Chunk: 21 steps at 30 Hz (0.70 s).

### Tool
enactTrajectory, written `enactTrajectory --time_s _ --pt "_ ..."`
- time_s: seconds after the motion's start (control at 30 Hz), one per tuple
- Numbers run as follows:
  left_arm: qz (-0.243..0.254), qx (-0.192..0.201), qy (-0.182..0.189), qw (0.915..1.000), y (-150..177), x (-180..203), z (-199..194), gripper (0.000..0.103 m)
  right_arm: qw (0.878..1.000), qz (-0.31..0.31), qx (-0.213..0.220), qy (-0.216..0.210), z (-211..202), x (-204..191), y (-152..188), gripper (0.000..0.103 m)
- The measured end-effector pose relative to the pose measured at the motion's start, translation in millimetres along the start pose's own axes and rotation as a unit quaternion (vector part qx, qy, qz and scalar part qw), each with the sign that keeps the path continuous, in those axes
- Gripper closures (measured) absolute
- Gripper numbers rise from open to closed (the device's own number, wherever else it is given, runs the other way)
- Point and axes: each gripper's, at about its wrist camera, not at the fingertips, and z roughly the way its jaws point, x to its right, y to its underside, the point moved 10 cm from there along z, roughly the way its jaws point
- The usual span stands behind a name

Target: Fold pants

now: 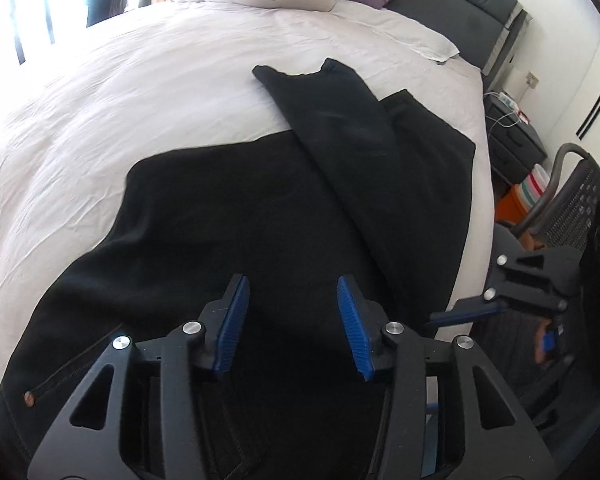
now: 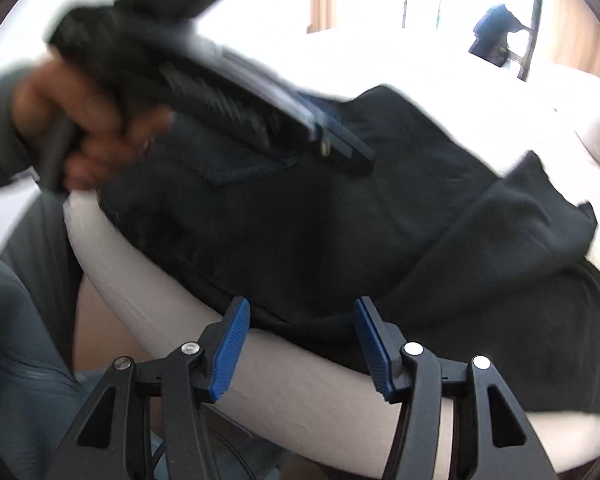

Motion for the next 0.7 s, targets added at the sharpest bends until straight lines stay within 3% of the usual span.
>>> enactTrajectory --time_s 0.07,0.2,0.4,0.47,0.57,0.7 --pt "0.004 -0.004 0.001 1.0 1 3 8 0.059 0.999 0.044 0.022 -0.002 -16 20 -4 0.045" --pt "-0.013 -0.035 -0.005 0.9993 10 -4 41 0.071 0.991 0.123 0.055 0.015 -40 69 -13 0.045" --pt "-0.065 -0.052 0.02 0.9963 11 -22 73 0.074 0.975 0.206 0.06 0.059 -43 143 -38 0.045" --pt "-0.061 -0.05 0.015 0.9968 11 -21 75 0.074 0.97 0.22 0.065 0.075 -46 165 -55 0.045" --pt "-0.075 -0.045 0.024 0.9959 15 -23 74 0.074 0.966 0.224 0.07 0.104 -42 199 -91 0.035" --pt "-0.086 -0.045 0.032 0.9948 19 -28 68 0.074 0.962 0.232 0.047 0.135 -14 246 -139 0.035"
